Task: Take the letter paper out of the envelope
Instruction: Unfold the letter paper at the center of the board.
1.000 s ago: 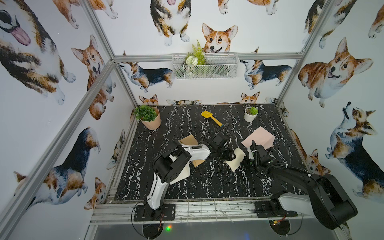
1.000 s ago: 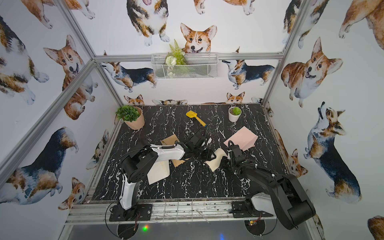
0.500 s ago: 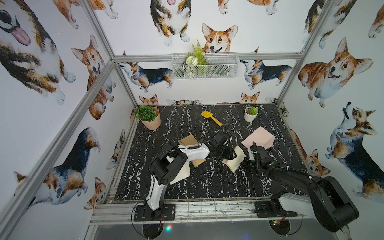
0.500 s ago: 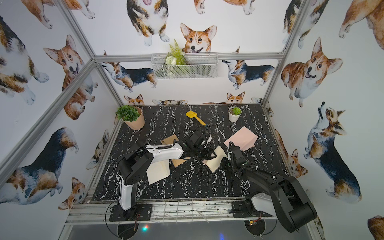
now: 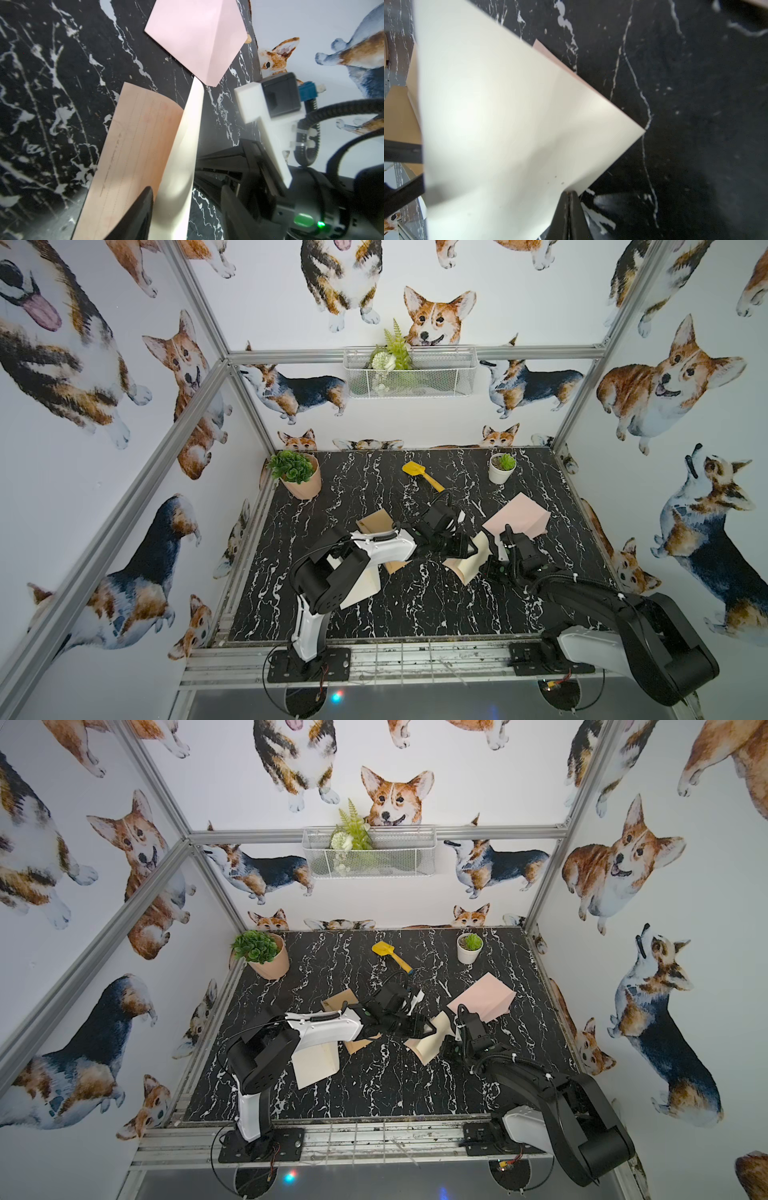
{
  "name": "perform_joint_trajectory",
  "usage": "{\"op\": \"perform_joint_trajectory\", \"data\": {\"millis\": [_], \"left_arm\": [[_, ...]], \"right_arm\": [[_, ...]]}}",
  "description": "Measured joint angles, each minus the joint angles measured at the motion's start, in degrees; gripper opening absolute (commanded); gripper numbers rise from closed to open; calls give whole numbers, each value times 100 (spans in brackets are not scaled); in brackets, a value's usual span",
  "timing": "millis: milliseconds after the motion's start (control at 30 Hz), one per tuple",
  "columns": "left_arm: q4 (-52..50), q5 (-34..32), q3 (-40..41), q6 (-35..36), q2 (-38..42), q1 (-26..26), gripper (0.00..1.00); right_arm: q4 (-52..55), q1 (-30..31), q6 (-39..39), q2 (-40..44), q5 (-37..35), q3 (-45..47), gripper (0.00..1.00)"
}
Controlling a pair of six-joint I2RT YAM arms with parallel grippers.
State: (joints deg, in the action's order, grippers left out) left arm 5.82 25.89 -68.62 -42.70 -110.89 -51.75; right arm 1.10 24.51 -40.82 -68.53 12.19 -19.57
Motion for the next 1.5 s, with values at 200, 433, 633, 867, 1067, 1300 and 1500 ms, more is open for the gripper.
{"op": "perform_joint_trajectory", "data": {"millis": [200, 433, 633, 867, 1067, 1300, 1500], "left_arm": [[273, 144, 4, -166, 28, 0, 55], [730, 350, 184, -461, -68, 0, 55], [1067, 487, 264, -675, -107, 0, 55], [1241, 568, 275, -763, -155, 0, 41], [970, 452, 293, -542, -190, 0, 21], [-42, -9, 179, 136, 17, -33, 0], [-964, -308, -262, 861, 238, -46, 0]], "right_arm": [[-11, 24, -7, 9, -2, 4, 8], [-7, 46, -9, 15, -4, 4, 8], [0, 61, -9, 20, -4, 4, 8], [15, 74, -9, 33, -13, 4, 8], [223, 155, -13, 173, -17, 0, 8], [782, 286, -94, 817, -24, -55, 9], [1397, 286, -114, 1443, -24, -256, 12]]}}
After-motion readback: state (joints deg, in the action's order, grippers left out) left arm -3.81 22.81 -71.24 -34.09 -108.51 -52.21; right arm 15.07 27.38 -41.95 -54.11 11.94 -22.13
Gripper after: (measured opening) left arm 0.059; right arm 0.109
